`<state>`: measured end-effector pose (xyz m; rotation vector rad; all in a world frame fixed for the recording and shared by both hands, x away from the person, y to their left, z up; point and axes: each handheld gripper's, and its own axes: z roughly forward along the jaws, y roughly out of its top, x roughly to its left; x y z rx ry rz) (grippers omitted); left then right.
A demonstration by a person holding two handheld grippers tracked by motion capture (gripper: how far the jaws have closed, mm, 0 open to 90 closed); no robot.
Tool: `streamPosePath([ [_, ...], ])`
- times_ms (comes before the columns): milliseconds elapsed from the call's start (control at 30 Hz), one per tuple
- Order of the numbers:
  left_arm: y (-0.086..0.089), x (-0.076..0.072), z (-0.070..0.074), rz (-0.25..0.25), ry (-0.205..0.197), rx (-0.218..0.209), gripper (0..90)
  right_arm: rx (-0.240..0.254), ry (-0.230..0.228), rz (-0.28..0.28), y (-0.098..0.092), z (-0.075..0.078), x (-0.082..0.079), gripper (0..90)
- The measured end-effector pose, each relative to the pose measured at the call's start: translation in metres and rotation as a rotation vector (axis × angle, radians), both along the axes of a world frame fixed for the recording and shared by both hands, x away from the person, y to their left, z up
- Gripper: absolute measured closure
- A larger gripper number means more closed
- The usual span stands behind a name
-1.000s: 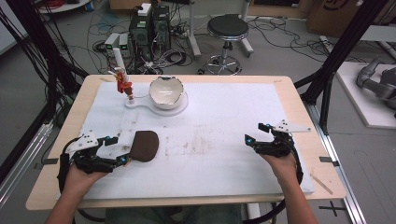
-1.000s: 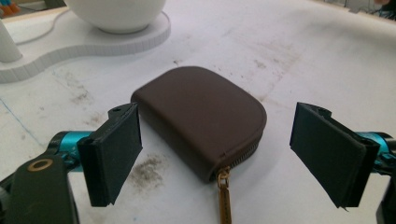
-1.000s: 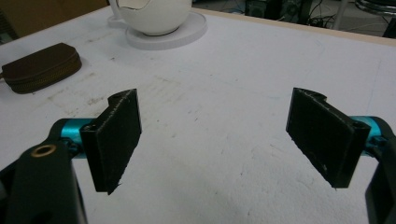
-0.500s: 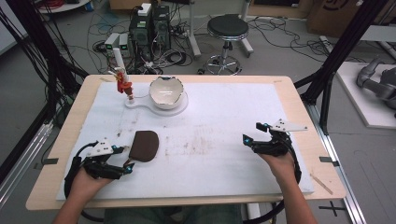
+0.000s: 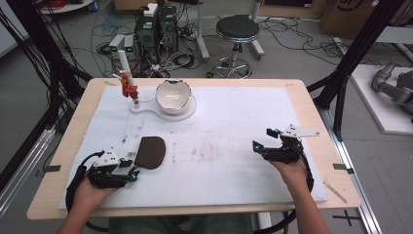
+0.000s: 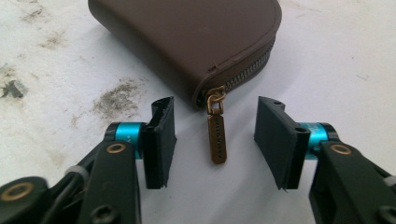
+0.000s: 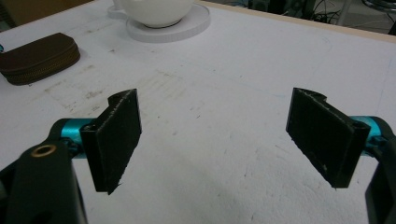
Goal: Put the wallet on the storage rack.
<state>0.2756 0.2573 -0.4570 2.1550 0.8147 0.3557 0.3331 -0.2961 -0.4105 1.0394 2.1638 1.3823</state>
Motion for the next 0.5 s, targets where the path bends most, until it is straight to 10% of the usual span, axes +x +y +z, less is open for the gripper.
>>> streamPosePath([
  [500, -0.0013, -0.0001, 0.0032, 0.011, 0.003, 0.024, 73.5, 0.004, 0.008, -0.005, -0.0011, -0.0007, 0.0007, 18.3],
])
